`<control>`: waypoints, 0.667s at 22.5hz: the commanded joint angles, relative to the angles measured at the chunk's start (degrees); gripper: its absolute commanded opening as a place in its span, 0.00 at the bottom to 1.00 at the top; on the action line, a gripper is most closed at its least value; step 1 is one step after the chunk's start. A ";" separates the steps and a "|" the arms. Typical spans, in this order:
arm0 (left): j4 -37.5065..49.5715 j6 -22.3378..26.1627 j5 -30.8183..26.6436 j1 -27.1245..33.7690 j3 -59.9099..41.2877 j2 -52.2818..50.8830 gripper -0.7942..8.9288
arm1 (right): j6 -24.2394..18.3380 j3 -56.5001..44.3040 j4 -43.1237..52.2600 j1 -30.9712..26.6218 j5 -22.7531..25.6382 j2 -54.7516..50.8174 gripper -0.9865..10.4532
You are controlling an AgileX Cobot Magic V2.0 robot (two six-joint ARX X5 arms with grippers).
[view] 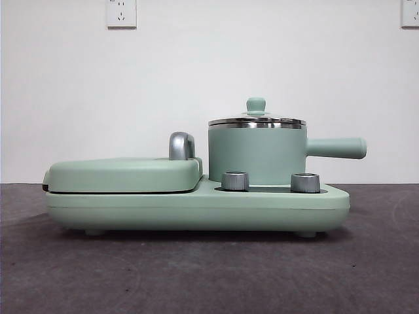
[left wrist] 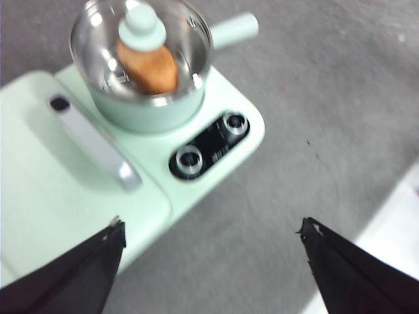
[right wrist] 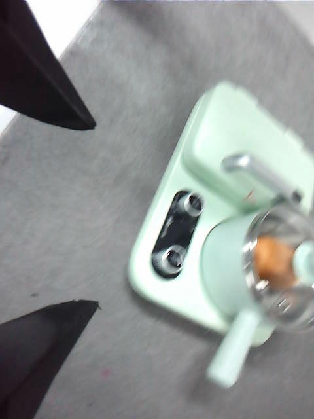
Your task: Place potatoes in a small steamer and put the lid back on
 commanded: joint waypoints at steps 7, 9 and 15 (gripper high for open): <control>2.82 -1.03 0.04 -0.55 -18.78 -20.13 0.53 | -3.43 0.37 1.40 0.35 -2.47 0.35 0.45; 4.72 -1.99 0.07 -0.55 -22.01 -23.91 0.53 | -3.56 0.37 1.40 0.35 -2.47 0.35 0.45; 13.42 -8.26 0.07 -0.55 -33.09 -34.16 0.53 | -3.58 0.37 2.97 0.35 -2.47 0.37 0.45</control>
